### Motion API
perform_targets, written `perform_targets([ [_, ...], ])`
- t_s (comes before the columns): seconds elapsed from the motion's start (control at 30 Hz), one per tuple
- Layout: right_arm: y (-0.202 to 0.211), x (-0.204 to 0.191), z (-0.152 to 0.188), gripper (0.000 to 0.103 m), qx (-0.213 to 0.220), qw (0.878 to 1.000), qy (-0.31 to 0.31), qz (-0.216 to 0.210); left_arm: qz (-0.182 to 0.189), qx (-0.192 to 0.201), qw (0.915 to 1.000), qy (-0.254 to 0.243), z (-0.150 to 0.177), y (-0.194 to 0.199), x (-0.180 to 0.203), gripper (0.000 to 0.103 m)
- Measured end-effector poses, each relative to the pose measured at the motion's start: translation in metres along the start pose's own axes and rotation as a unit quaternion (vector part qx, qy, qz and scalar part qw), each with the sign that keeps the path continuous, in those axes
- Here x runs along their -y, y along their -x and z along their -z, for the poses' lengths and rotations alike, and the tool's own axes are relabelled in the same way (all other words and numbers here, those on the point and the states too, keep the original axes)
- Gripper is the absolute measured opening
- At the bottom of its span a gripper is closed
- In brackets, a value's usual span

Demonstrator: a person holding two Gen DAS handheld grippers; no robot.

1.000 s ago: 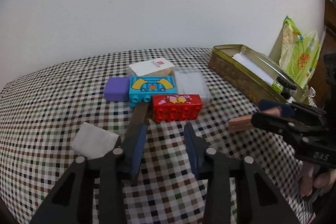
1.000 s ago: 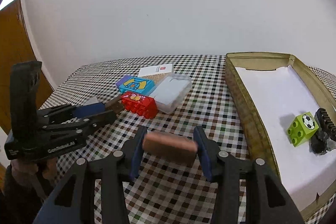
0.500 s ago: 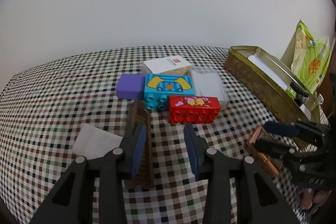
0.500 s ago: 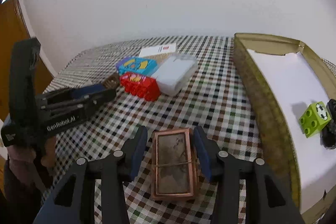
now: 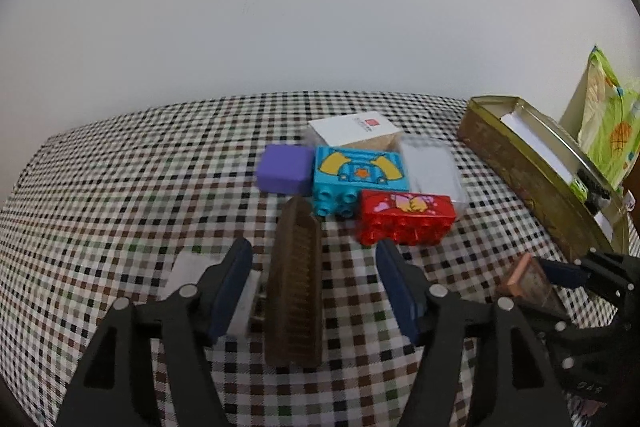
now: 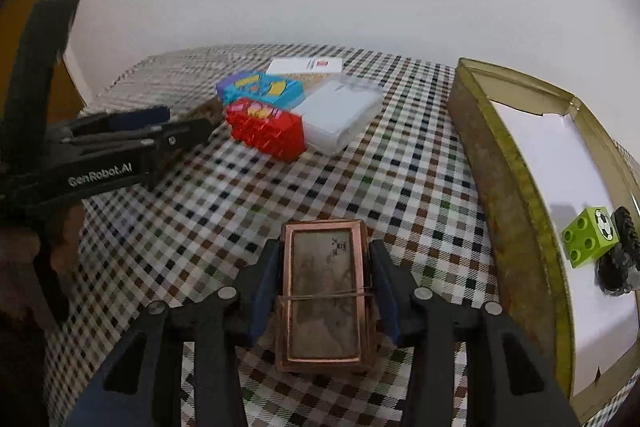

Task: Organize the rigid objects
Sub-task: 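Lift the copper frame with the right tool while the left tool grasps the dark brown bar, then carry the frame and brown bar into the tin tray and open both tools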

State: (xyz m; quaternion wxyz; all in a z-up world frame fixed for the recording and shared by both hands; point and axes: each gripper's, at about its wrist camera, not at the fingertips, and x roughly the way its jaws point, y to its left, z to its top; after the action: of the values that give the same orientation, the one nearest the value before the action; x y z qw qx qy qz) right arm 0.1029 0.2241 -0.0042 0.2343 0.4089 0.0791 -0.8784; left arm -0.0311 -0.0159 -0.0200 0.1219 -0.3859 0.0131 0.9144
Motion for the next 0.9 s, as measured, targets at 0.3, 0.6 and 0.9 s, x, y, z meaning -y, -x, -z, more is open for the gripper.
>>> perform_targets([
  [0.3,0.027,0.028,-0.007,0.047,0.064,0.992,-0.09,-0.06,0.033,-0.053,0.9974,-0.035,0.004,-0.014,0.018,0.043],
  [0.6,0.032,0.025,-0.011,0.047,0.099,0.988,-0.098,-0.059,0.034,-0.049,0.9981,-0.013,0.005,-0.011,0.012,0.013],
  [0.9,0.052,0.04,-0.013,0.047,0.162,0.976,-0.12,-0.081,0.011,0.031,0.999,0.031,0.008,0.019,0.007,0.013],
])
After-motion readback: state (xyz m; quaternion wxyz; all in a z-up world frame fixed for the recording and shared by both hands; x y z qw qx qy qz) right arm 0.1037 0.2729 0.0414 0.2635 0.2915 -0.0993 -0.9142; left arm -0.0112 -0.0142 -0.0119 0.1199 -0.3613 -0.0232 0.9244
